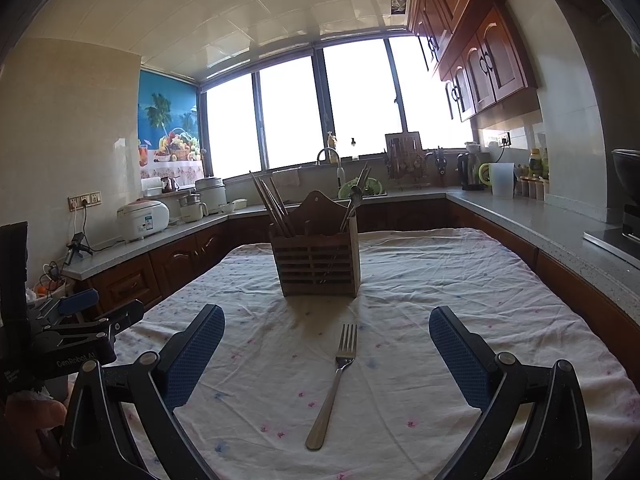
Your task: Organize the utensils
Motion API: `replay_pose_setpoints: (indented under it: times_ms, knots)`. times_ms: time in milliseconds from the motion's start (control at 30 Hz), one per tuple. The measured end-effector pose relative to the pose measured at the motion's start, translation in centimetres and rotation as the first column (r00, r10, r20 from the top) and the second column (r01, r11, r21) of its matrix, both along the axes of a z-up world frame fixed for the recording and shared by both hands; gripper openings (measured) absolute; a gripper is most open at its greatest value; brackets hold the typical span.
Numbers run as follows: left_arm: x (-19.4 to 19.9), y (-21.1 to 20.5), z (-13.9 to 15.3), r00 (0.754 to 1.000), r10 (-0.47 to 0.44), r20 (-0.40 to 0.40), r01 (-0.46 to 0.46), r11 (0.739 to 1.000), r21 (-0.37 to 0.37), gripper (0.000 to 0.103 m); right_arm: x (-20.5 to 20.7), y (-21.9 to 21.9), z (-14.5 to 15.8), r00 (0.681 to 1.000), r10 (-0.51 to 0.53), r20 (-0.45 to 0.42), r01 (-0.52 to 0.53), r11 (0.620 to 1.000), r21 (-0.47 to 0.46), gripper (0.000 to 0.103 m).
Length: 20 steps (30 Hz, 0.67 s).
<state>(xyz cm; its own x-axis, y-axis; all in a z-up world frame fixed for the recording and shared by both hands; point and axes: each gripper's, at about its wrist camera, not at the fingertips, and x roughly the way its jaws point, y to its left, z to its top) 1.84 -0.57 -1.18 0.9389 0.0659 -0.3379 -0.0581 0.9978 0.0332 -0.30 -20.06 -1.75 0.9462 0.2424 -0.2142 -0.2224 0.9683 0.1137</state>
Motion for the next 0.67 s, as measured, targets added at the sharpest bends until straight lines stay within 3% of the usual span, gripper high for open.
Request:
replay_pose_setpoints:
  times_ms: [667]
  knots:
    - [0.8,-0.2,0.1,0.999,-0.034,-0.013,0.034,0.999,-0.023,0.103,1.4,-0.9,-0.5,0.999,-0.003,-0.039,0.003,1.0,0.006,0.103]
